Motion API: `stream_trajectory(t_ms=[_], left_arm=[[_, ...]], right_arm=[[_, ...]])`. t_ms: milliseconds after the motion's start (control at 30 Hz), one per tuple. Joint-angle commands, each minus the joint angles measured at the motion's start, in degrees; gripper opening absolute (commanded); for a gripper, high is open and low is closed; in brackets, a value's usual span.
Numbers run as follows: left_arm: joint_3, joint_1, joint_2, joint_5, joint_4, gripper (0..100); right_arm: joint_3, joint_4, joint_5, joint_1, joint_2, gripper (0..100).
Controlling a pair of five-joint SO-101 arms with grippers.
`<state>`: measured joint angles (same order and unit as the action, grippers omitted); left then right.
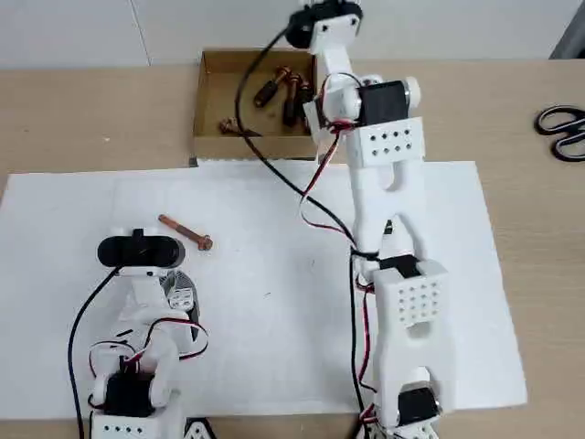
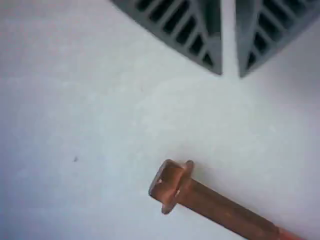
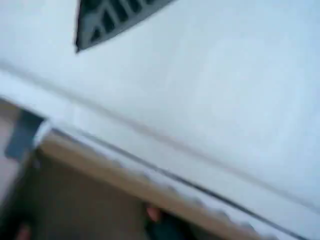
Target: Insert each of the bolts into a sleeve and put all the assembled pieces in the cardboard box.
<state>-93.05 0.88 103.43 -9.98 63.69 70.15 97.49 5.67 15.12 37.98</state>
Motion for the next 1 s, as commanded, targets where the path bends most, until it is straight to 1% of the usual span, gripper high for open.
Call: stream_trajectory(t_ms=[0, 133, 233, 333, 433, 500, 633, 900, 967], left_arm=[[0.3, -0.3, 0.5, 0.3, -1.3, 1], [0.3, -0.3, 0.5, 0.3, -1.3, 1], [0.3, -0.3, 0.5, 0.3, -1.2, 1], [0.3, -0.3, 0.5, 0.3, -1.2, 1], [0.3, -0.3, 0.5, 0.3, -1.2, 1], [0.3, -0.3, 0.5, 0.3, -1.2, 1], [0.3, -0.1, 0.5, 0.2, -1.2, 1], [0.3, -0.1, 0.5, 0.2, -1.1, 1], [0.3, 0.0, 0.5, 0.2, -1.1, 1]], right_arm=[[-14.0, 0.0, -0.6, -1.8, -13.7, 23.1], [-31.6, -0.7, -0.4, -2.9, -24.0, 23.1], [-41.6, -0.8, -0.5, -2.9, -28.6, 23.1], [-48.4, -0.9, -0.4, -2.9, -31.3, 23.1], [-51.3, -0.9, 1.3, -2.9, -31.7, 23.1], [-53.3, -0.8, 5.6, -3.3, -31.5, 23.1], [-57.6, -1.1, 18.3, -3.2, -31.4, 23.1], [-61.0, -1.7, 40.5, -4.2, -31.3, 23.1], [-61.7, -1.7, 45.0, -4.8, -31.3, 23.1]])
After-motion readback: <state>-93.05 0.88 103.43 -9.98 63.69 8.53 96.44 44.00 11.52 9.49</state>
